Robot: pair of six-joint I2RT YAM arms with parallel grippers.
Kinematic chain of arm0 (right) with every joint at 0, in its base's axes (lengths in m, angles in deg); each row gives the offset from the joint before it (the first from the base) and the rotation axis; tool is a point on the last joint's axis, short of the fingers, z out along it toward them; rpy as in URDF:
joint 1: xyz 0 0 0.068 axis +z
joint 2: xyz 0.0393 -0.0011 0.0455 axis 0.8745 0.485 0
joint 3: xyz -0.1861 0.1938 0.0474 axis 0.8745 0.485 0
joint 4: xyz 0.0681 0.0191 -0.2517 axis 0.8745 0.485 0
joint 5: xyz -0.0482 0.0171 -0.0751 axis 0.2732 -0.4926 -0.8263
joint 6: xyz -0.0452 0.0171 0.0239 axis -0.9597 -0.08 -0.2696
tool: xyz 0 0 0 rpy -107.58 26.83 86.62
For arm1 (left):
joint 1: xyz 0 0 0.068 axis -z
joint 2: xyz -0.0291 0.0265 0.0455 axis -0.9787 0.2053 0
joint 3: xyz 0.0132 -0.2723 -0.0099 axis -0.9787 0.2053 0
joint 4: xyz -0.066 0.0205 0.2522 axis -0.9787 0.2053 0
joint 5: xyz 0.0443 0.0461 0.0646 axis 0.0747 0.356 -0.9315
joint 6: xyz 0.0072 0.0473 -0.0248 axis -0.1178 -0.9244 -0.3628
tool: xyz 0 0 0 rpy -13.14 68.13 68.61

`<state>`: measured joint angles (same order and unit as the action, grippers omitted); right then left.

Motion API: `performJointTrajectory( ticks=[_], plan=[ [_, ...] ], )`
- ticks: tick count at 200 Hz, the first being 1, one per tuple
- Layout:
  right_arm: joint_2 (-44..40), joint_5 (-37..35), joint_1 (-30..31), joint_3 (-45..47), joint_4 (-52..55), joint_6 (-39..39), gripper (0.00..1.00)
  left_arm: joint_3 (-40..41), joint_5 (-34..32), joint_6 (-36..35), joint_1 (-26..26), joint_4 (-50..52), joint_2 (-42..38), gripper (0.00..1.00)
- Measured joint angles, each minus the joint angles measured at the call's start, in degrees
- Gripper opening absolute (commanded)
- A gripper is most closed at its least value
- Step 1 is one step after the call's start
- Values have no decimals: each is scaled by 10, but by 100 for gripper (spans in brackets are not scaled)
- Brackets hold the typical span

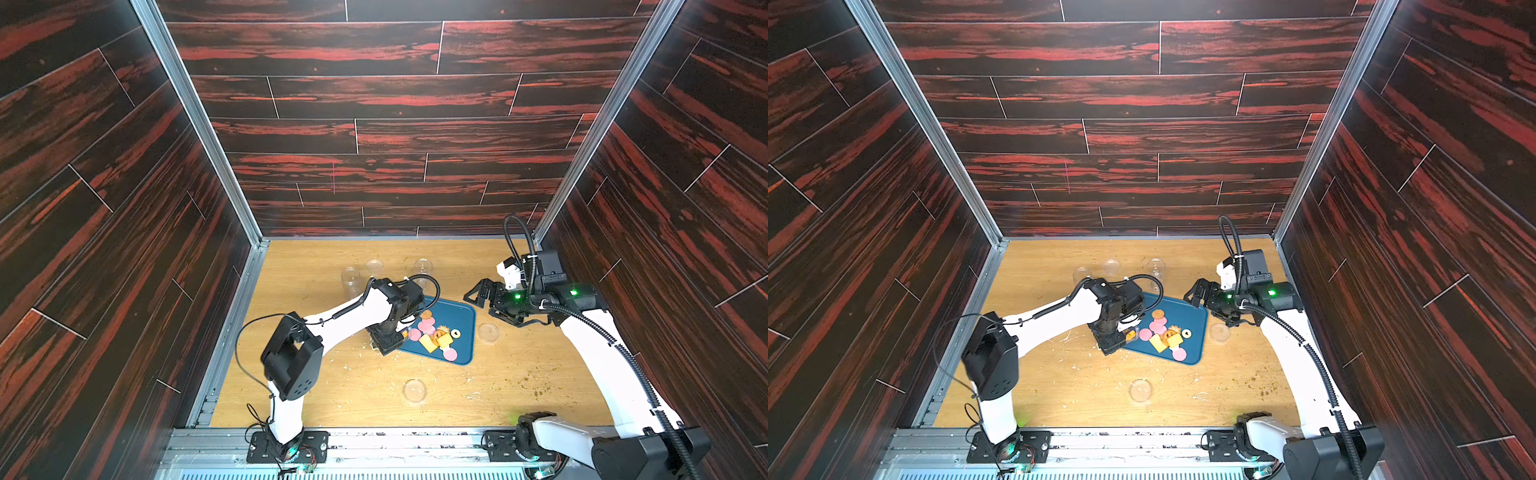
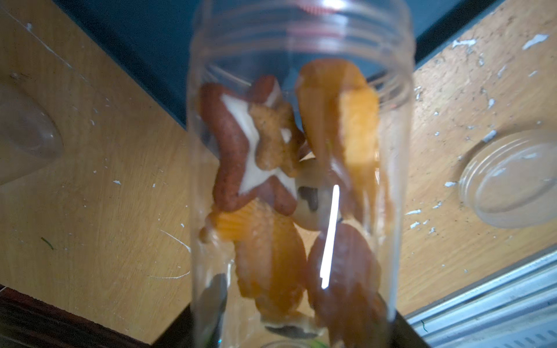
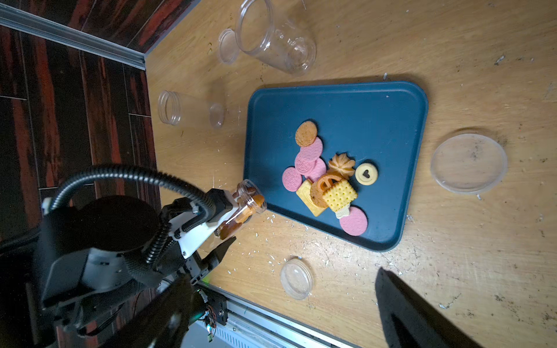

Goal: Pour the cookies out of the jar
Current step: Pour the cookies in the jar onto the tray.

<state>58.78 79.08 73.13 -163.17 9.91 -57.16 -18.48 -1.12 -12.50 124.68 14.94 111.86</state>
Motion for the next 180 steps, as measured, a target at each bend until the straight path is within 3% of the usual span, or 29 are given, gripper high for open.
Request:
performJointTrajectory(
  ticks=[51, 82, 117, 155, 180],
  plan=[
    [3, -1, 0, -6, 0, -2, 98, 12, -18, -10, 0, -8, -14, 40],
    [3, 2, 0, -6, -2, -1, 98, -58, -25, -13, 0, 9, 23, 39],
    [3, -1, 0, -7, -2, -2, 98, -11, -34, -17, 2, 2, 14, 40],
    [3, 2, 0, -7, -4, 3, 98, -61, -39, -17, 3, 9, 31, 40],
    [3, 2, 0, -7, -3, 3, 98, -26, -45, -17, 4, -1, 12, 40]
  ],
)
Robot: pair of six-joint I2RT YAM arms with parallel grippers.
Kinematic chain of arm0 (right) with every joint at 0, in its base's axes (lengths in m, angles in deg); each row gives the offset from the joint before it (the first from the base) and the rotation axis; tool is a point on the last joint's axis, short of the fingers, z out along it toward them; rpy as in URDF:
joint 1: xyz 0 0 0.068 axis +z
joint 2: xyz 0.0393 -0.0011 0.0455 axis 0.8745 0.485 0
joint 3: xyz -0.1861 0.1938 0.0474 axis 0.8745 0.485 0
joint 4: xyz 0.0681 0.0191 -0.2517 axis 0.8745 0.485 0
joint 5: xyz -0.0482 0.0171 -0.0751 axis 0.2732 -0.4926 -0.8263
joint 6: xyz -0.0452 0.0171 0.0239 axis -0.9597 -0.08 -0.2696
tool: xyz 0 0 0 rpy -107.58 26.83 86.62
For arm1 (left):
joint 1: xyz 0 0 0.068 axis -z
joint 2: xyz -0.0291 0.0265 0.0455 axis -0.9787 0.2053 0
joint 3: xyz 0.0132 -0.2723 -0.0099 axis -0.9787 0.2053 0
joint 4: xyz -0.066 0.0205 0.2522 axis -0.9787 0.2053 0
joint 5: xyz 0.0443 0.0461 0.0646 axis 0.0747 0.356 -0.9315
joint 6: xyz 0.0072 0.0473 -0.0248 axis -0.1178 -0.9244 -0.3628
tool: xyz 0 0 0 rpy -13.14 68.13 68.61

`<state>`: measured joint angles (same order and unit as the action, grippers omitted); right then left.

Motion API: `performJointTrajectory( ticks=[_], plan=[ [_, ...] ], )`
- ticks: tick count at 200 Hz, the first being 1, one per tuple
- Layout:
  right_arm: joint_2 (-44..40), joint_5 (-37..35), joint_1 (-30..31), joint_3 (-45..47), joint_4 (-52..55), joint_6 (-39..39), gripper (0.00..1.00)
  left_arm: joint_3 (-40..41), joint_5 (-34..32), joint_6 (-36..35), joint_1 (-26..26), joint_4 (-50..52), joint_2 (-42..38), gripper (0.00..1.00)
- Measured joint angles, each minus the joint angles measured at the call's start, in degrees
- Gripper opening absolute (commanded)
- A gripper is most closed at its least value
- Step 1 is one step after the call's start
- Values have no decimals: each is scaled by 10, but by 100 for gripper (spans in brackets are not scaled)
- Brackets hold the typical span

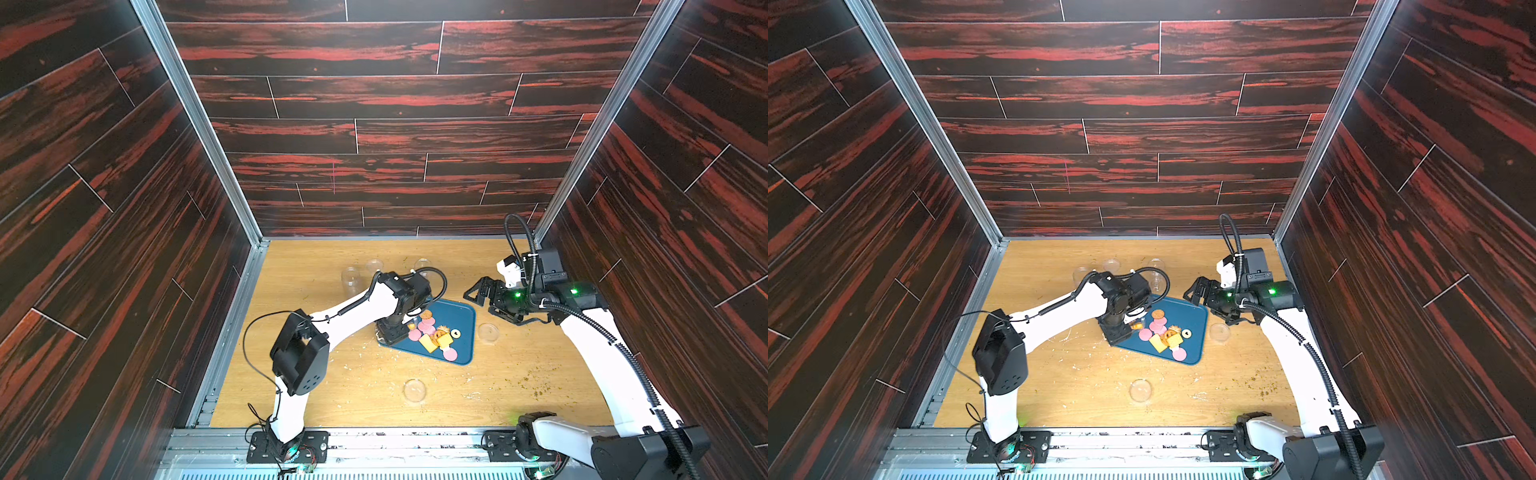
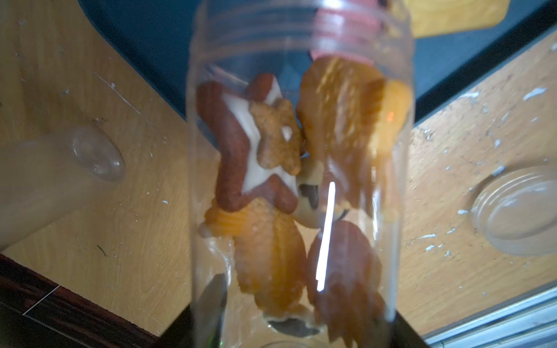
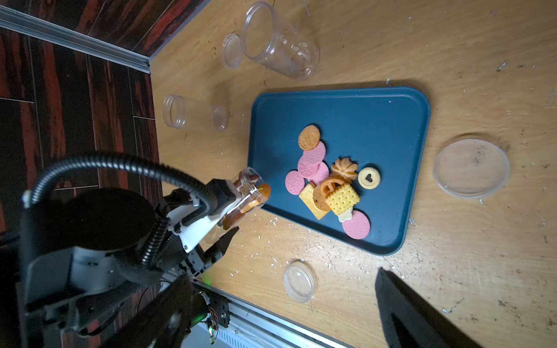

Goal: Pour the cookies out of the jar
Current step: Pour the cookies in the jar onto the tray.

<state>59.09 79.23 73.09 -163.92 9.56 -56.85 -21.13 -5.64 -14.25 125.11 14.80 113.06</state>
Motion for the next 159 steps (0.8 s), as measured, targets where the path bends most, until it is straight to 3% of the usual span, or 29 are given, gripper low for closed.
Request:
performJointTrajectory(
  ticks=[39, 71, 110, 159],
  plan=[
    [0, 3, 0, 0, -2, 8, 98, -59, 10, 5, 0, 19, 25, 40],
    [0, 2, 0, 0, -2, 9, 98, 5, 7, 10, 0, -3, -11, 40],
    [0, 5, 0, 0, -4, 9, 98, -49, 8, 13, 0, 21, 3, 40],
    [0, 6, 0, 1, -4, 8, 98, -17, 16, 14, 0, 7, -4, 40]
  ],
)
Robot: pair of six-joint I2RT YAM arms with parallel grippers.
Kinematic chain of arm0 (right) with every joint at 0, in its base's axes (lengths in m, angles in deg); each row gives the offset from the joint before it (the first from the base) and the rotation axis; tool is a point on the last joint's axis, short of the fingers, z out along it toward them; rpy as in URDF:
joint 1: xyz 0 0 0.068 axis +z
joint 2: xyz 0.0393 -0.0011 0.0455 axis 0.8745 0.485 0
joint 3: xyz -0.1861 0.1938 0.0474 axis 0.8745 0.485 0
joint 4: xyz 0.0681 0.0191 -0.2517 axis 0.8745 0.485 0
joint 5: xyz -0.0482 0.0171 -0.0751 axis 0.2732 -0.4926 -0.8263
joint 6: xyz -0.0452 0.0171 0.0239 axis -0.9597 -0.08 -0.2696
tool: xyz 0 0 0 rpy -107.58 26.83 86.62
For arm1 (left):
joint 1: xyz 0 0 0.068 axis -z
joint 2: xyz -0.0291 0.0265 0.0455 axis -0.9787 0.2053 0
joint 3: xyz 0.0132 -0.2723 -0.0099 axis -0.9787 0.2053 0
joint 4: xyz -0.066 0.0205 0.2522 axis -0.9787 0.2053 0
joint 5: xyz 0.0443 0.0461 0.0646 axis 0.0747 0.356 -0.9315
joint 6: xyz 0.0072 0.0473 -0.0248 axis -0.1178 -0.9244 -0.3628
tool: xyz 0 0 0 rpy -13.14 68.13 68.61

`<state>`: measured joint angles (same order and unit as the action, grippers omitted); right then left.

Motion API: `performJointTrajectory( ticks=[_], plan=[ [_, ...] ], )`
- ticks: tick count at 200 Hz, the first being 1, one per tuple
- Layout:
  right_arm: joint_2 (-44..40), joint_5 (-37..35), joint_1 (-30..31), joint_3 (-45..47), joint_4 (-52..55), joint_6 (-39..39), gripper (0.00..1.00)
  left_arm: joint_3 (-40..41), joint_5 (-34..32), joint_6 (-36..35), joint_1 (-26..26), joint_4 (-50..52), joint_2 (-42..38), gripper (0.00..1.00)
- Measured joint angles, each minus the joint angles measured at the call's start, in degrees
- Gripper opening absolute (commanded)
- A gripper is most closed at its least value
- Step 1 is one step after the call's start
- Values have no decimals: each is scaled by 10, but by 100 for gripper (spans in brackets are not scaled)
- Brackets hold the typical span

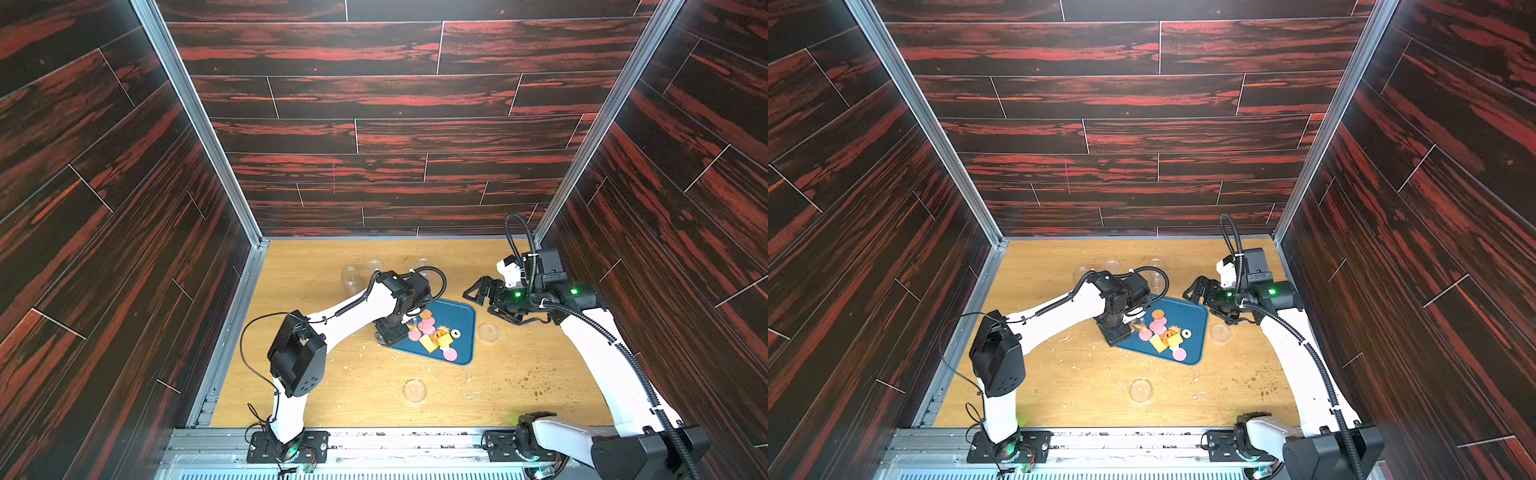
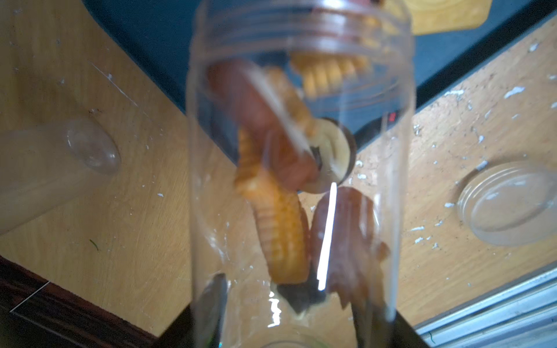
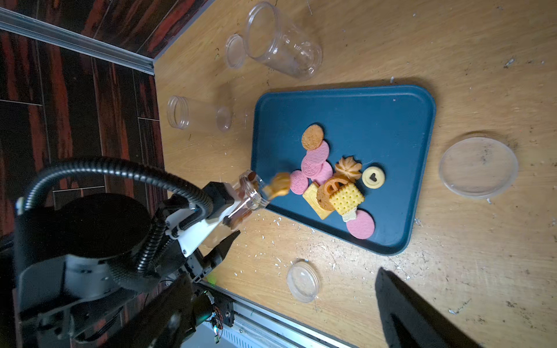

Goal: Pour the cookies out of the jar
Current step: Pour the cookies in the jar onto the tray.

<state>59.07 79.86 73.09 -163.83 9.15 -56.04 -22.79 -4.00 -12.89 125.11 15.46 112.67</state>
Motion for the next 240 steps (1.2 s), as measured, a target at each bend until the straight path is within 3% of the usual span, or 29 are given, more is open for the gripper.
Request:
performJointTrajectory(
  ticks=[21, 54, 125, 157, 203, 240],
  plan=[
    [0, 0, 0, 0, 0, -2, 98, 26, 4, 0, 0, -6, -9, 40],
    [0, 1, 0, 5, -2, -2, 98, -17, 17, 5, 0, -1, -1, 40],
    [0, 5, 0, 13, -8, -2, 98, 33, 5, 5, 0, 1, -7, 40],
    [0, 5, 0, 12, -9, -7, 98, -9, 17, 9, 0, 17, 7, 40],
    [0, 5, 0, 12, -9, -12, 98, 28, 9, 8, 0, 7, -7, 40],
    [3, 4, 0, 11, -8, -14, 98, -12, 18, 11, 2, 16, 5, 40]
  ],
)
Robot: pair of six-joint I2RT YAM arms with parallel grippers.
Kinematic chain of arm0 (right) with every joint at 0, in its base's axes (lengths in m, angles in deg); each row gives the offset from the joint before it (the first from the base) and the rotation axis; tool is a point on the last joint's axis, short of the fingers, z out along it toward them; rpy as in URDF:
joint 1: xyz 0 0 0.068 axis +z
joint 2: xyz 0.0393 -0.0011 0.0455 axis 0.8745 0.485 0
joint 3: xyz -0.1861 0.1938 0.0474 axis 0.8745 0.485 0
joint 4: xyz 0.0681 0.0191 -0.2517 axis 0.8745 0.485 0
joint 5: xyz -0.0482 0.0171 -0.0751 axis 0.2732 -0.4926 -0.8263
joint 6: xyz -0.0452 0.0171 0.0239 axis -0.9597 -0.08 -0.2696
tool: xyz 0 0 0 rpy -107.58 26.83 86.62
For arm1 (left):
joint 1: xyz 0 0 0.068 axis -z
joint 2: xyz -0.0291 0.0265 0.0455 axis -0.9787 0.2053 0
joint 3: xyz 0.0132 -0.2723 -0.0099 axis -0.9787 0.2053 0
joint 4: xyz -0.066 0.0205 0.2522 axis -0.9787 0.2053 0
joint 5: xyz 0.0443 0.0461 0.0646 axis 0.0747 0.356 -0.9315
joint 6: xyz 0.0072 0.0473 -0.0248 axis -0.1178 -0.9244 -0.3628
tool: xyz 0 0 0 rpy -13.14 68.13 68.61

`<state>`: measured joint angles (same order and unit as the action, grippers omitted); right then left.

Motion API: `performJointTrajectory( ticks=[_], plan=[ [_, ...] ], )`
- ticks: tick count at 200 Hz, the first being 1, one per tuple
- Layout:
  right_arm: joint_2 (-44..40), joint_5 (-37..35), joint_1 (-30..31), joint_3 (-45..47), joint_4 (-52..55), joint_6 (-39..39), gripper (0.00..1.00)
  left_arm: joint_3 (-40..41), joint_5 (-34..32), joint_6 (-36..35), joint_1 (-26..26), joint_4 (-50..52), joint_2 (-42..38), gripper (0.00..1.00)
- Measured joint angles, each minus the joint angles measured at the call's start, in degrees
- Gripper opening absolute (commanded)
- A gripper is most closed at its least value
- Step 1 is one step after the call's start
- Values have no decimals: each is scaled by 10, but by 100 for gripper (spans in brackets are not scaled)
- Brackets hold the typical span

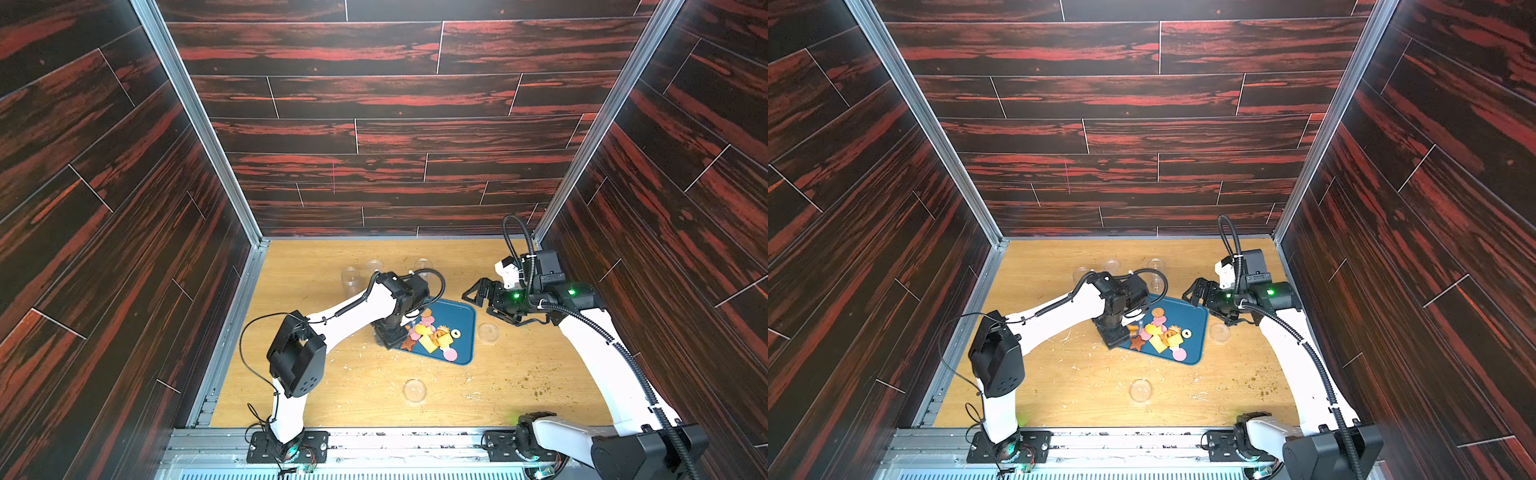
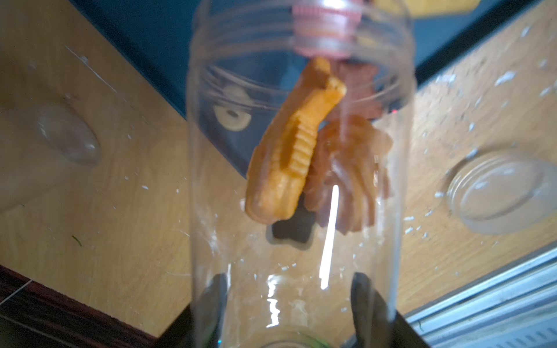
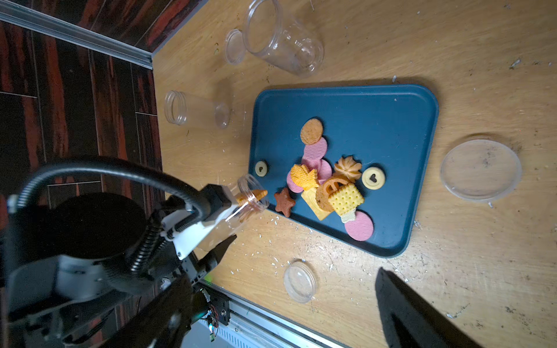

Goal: Pour the cookies out of the jar
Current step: Pour the cookies in the jar onto the tray.

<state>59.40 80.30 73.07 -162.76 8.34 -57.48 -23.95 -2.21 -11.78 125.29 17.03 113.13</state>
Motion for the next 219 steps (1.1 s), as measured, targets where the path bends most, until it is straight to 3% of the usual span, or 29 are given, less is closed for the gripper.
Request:
performJointTrajectory(
  ticks=[33, 71, 102, 137, 219],
  plan=[
    [5, 0, -1, -3, 0, -3, 98, 53, -10, 1, 1, -21, -22, 41],
    [10, 0, -2, -6, 0, -3, 98, 23, -12, -2, 2, -16, -15, 41],
    [13, 0, -3, -10, 0, -2, 98, 124, -16, -7, 2, -31, -54, 42],
    [13, 0, -3, -10, -5, 4, 98, 43, -12, -9, 1, -32, -30, 42],
    [14, 0, -3, -9, -16, 23, 98, 43, -1, -14, 1, -31, -24, 41]
  ],
)
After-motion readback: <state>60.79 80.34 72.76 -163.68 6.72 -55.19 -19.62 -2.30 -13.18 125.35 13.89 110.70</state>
